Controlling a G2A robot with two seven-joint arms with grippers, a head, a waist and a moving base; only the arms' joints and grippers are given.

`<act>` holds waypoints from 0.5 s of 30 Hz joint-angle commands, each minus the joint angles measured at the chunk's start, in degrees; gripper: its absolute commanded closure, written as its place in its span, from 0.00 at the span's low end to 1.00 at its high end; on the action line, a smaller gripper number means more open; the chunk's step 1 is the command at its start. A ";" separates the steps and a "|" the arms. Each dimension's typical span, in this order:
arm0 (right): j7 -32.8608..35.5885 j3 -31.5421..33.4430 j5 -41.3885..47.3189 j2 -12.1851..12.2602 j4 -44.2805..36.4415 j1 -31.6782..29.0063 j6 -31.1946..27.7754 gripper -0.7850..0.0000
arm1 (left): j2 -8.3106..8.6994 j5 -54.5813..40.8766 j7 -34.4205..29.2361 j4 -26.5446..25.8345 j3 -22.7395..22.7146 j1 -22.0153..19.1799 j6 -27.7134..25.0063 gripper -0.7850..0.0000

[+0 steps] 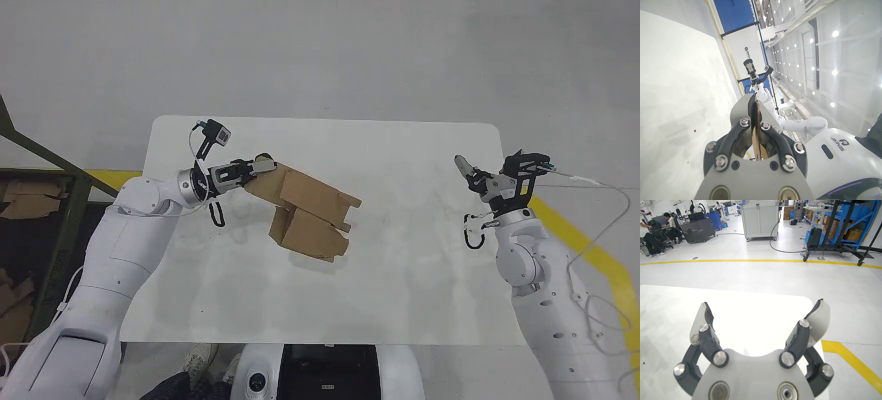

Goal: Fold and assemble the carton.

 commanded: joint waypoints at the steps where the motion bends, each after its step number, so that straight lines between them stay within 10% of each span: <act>1: 0.00 0.00 0.00 0.00 0.00 0.00 0.00 0.00 | 0.00 0.00 0.00 0.00 0.00 0.00 0.00 1.00; 15: 12.15 -0.64 13.11 0.38 -0.58 1.02 -21.55 0.00 | -0.15 1.38 2.06 -2.82 0.22 0.56 1.86 1.00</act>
